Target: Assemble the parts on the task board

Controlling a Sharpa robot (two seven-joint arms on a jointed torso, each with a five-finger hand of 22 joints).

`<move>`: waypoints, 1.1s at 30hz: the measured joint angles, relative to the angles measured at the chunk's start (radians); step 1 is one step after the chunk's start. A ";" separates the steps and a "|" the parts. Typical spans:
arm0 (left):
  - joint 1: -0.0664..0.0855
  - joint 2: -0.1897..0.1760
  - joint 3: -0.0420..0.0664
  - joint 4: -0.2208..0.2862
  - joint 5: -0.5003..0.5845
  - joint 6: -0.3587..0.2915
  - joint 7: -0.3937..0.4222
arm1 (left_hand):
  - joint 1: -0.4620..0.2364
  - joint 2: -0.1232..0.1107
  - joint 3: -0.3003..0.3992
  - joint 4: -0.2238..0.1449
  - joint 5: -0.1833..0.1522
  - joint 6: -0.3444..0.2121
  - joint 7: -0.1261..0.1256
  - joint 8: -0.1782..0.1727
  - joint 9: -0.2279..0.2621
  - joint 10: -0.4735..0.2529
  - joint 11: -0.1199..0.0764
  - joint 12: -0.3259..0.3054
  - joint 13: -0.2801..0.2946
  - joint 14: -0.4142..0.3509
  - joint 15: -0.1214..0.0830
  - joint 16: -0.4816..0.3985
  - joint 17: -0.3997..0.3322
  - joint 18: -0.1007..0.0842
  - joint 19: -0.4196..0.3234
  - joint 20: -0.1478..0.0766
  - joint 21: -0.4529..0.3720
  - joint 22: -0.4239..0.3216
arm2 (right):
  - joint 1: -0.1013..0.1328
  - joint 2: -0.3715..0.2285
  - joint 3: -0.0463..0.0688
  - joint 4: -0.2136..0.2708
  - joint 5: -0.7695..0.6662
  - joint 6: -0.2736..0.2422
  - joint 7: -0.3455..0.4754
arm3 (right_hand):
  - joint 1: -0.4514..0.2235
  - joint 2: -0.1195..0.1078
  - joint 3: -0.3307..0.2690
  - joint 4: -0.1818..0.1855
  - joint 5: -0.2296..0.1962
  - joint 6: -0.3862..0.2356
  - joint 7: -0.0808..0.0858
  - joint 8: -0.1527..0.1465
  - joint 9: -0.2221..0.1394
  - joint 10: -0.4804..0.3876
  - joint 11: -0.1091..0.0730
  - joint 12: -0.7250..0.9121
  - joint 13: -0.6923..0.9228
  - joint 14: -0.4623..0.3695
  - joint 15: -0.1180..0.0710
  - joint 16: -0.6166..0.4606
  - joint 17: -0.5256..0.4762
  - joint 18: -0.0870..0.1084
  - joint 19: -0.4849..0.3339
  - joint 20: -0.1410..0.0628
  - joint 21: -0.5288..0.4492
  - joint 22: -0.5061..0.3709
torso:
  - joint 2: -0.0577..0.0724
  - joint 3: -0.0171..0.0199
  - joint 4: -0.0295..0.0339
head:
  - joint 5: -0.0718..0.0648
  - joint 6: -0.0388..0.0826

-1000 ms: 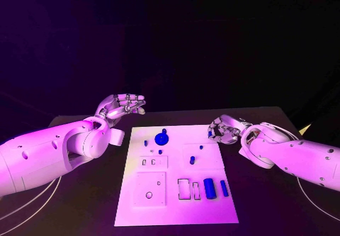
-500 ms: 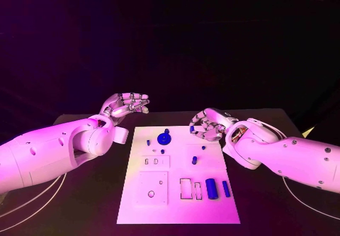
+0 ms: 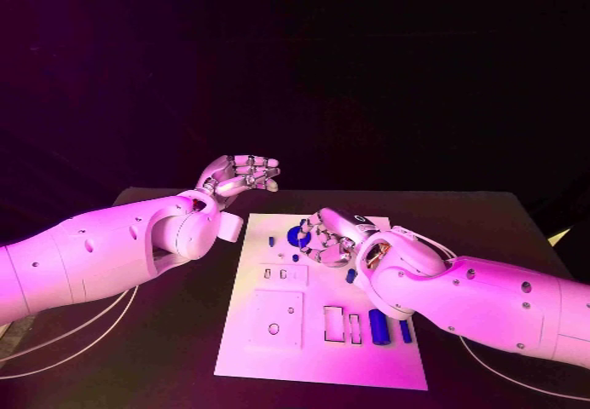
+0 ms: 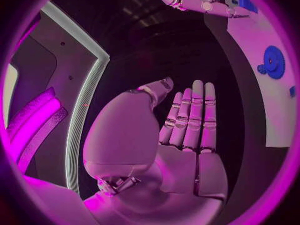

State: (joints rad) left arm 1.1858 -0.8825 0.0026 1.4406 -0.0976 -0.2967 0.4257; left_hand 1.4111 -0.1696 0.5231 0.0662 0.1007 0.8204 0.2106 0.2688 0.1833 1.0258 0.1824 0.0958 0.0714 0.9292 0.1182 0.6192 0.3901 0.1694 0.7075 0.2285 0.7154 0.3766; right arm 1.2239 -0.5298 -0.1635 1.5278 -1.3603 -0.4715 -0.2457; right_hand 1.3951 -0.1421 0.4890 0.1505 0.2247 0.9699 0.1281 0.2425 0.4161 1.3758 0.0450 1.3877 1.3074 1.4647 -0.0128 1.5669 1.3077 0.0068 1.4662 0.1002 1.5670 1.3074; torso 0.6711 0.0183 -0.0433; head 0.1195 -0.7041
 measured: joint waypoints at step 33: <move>0.000 0.004 0.000 0.011 0.000 0.000 -0.005 | 0.000 0.000 0.000 0.000 0.000 0.000 0.000 0.000 0.001 0.000 0.000 0.000 0.000 0.000 0.000 0.000 0.000 0.000 0.000 0.000 0.000 0.000 | -0.080 0.115 -0.028 -0.080 -0.133 0.052 -0.137 | -0.020 -0.007 0.000 0.000 0.004 -0.009 0.004 0.012 0.000 0.000 0.000 0.000 0.001 0.000 0.000 0.000 0.000 0.000 0.000 0.000 -0.001 0.000 | 0.000 0.0006 -0.0005 | 0.024 -0.022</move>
State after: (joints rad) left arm 1.1859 -0.8783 0.0023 1.4514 -0.0980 -0.2970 0.4209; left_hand 1.4111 -0.1696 0.5231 0.0662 0.1007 0.8204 0.2106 0.2689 0.1839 1.0258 0.1824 0.0958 0.0716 0.9292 0.1182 0.6192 0.3903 0.1694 0.7075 0.2284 0.7154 0.3766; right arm 1.1438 -0.4144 -0.1913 1.4479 -1.4936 -0.4196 -0.3822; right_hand 1.3748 -0.1490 0.4888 0.1505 0.2285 0.9604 0.1320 0.2545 0.4163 1.3758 0.0451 1.3876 1.3081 1.4647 -0.0128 1.5669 1.3074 0.0068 1.4662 0.1002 1.5665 1.3078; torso 0.6714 0.0189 -0.0438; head 0.1438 -0.7257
